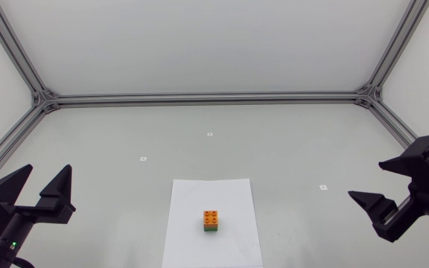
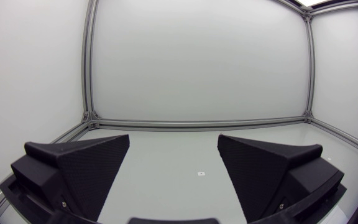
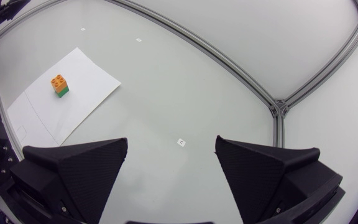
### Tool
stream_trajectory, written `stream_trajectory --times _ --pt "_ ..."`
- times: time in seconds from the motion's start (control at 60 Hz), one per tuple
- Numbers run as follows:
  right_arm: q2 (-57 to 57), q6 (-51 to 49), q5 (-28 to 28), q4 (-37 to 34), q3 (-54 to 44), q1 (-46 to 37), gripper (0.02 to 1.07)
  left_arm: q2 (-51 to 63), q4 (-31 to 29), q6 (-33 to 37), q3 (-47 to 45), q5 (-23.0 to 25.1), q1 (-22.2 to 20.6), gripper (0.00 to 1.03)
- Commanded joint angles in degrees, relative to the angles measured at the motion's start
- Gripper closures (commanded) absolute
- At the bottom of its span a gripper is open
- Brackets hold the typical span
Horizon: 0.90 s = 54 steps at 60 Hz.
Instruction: Pick up the orange 2x2 brick with the right arm and stack it on top of the green 2x2 brick in the center
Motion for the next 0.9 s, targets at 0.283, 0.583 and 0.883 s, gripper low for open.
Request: stream_trajectory --times 0.283,0.583,0.883 --pt "-11.87 -4.27 -8.12 8.7 -13.17 -7.11 0.07 -0.45 -0.76 0.73 -2.35 0.23 0.16 0.04" --pt "-21.45 0.74 -3.02 21.45 -23.02 -8.69 0.07 -0.45 -0.84 0.73 -2.35 0.23 0.16 0.04" --pt "-25.58 2.85 -1.62 28.39 -27.59 -8.95 0.07 -0.45 -0.84 0.73 -2.35 0.32 0.16 0.04"
